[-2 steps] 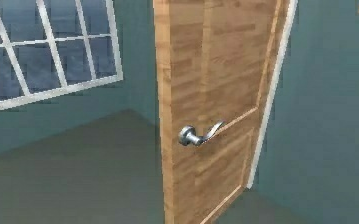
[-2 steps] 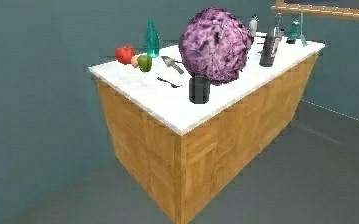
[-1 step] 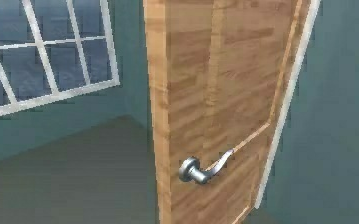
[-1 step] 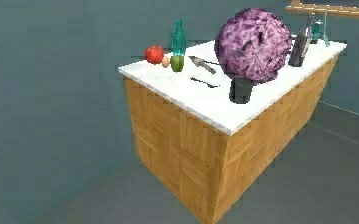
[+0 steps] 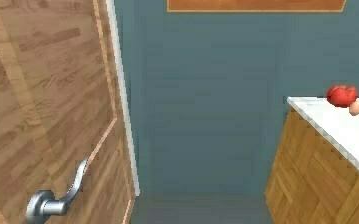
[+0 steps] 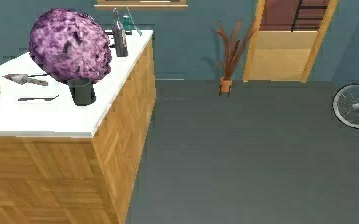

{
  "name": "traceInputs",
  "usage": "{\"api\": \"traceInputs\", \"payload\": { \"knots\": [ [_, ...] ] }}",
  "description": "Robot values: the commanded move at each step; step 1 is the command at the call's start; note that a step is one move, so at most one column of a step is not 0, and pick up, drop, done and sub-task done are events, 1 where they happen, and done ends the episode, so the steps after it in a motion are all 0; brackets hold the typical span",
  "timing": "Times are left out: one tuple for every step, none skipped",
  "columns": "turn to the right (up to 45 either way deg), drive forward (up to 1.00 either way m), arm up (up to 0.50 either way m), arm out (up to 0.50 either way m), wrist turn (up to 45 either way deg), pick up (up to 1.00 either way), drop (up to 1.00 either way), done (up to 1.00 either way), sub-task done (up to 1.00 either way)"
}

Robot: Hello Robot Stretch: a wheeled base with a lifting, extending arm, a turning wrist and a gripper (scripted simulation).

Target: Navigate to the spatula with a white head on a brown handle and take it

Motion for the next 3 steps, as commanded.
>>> {"api": "traceInputs", "payload": {
  "knots": [
    [18.0,0.0,0.0,0.0,0.0,0.0,0.0,0.0,0.0],
    [0.0,0.85,0.0,0.0,0.0,0.0,0.0,0.0,0.0],
    [-24.0,0.0,0.0,0.0,0.0,0.0,0.0,0.0,0.0]
  ]
}}
